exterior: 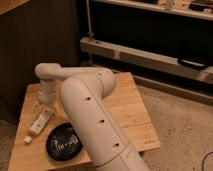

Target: Place the bottle in the ceramic bowl

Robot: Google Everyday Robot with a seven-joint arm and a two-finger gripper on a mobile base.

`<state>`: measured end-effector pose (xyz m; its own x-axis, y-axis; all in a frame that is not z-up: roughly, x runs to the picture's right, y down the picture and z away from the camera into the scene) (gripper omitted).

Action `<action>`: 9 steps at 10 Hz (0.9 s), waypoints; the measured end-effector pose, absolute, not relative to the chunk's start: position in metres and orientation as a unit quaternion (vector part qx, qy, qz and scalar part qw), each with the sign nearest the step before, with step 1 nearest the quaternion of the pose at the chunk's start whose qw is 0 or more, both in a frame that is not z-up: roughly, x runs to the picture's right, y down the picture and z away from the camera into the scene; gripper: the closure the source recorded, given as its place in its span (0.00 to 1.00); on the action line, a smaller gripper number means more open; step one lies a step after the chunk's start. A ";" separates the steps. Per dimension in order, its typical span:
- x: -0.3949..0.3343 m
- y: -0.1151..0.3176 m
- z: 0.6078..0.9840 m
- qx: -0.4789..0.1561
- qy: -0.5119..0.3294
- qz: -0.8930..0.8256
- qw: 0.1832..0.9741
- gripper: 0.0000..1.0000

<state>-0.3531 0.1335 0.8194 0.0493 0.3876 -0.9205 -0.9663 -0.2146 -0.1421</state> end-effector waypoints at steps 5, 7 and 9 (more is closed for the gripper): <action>-0.380 0.138 0.819 -0.485 0.303 0.617 0.541 0.20; -0.389 0.145 0.822 -0.489 0.309 0.613 0.538 0.20; -0.394 0.152 0.828 -0.491 0.315 0.611 0.535 0.20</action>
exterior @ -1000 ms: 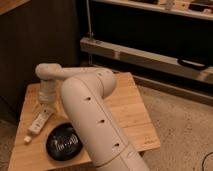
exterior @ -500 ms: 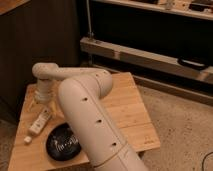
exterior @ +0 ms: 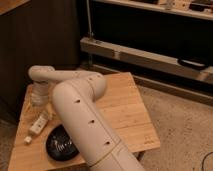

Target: Place the bottle in the ceramic bowl

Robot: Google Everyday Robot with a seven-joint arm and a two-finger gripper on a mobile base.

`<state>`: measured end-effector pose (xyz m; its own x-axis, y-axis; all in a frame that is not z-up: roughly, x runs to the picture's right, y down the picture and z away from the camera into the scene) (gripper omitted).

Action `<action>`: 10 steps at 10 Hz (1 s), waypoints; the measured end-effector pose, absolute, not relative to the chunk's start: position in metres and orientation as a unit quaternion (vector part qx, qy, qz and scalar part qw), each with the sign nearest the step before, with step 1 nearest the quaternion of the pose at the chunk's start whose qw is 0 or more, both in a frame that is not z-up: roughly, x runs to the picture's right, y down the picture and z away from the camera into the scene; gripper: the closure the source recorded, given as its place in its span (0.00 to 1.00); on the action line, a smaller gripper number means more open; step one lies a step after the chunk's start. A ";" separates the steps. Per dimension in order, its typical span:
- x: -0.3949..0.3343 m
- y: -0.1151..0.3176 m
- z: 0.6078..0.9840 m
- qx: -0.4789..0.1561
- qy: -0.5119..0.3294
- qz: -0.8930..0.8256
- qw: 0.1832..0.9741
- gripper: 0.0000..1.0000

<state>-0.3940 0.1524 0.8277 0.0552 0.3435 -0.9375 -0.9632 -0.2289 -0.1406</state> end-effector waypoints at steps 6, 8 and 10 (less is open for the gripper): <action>-0.392 0.164 0.838 -0.491 0.330 0.609 0.528 0.21; -0.389 0.162 0.839 -0.489 0.329 0.609 0.530 0.38; -0.386 0.160 0.839 -0.487 0.329 0.609 0.533 0.59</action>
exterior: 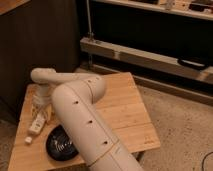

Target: Place the bottle in the ceramic bowl

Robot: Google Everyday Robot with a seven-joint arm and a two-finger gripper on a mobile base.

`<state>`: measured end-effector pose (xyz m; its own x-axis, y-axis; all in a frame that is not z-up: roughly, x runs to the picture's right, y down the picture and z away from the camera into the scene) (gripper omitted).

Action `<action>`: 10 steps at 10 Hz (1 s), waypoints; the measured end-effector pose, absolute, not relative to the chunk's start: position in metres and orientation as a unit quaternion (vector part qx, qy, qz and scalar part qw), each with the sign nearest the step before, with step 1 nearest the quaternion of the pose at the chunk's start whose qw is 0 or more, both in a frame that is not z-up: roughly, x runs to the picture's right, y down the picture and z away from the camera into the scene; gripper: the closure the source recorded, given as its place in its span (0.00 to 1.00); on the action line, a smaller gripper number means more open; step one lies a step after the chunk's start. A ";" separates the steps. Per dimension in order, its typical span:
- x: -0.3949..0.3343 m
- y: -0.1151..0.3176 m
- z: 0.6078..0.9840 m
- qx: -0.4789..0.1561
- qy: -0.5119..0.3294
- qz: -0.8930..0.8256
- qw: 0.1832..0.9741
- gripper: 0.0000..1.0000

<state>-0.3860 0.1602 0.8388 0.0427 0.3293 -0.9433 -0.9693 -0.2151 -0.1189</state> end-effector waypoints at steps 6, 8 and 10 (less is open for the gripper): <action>-0.375 0.159 0.836 -0.482 0.329 0.608 0.539 1.00; -0.373 0.158 0.835 -0.481 0.327 0.608 0.541 1.00; -0.369 0.153 0.831 -0.485 0.321 0.609 0.539 1.00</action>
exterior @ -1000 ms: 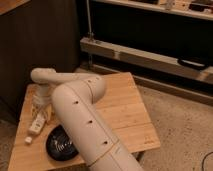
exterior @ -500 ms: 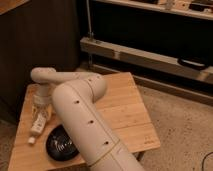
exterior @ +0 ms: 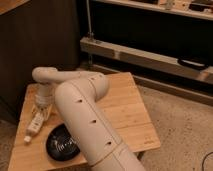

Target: Place the bottle in the ceramic bowl

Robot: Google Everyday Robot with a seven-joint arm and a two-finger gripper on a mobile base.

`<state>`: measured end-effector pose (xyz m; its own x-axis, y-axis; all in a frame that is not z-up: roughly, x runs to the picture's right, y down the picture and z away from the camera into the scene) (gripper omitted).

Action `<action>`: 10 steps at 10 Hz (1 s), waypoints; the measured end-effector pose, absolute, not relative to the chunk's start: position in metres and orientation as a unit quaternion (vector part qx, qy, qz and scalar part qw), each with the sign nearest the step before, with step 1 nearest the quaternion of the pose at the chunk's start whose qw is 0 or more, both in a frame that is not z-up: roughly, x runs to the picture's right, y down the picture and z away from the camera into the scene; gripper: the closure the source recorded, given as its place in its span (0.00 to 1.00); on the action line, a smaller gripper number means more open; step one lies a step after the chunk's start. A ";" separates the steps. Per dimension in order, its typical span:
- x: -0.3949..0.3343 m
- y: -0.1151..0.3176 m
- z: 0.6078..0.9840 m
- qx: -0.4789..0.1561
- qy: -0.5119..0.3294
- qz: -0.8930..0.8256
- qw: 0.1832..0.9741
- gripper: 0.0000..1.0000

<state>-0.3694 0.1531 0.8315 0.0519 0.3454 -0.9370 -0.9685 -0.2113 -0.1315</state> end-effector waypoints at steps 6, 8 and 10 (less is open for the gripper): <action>-0.275 0.094 0.782 -0.494 0.266 0.628 0.539 1.00; -0.230 0.093 0.767 -0.477 0.242 0.650 0.540 1.00; -0.189 0.101 0.753 -0.455 0.201 0.678 0.541 1.00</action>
<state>-0.1891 0.1006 0.7527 -0.0002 0.5512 -0.8344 -0.9170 -0.3330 -0.2198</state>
